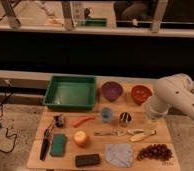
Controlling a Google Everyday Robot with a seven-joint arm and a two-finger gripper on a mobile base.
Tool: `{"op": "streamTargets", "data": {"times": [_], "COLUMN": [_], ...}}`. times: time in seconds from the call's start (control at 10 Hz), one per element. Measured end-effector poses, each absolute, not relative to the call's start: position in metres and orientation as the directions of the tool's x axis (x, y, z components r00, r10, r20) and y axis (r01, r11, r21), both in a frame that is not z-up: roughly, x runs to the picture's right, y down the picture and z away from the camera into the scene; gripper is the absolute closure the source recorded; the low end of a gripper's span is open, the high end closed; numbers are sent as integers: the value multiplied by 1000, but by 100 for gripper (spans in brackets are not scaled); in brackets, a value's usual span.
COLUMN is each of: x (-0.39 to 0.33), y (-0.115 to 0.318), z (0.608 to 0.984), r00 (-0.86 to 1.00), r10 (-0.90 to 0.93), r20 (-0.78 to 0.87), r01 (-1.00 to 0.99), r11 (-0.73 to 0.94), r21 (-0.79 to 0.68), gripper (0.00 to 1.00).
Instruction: Place apple in red bowl
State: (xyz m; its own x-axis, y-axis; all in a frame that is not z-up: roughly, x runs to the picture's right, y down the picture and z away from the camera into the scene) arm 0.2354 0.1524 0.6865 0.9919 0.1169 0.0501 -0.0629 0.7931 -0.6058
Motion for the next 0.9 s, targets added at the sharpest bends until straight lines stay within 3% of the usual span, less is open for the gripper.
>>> {"op": "streamTargets", "data": {"times": [0.9], "x": [84], "y": [216], "z": [667], "r00": [958], "r10": [-6], "r20": [286], "r01": [190], "r11": [761], "r21": [-620], "gripper": [20]}}
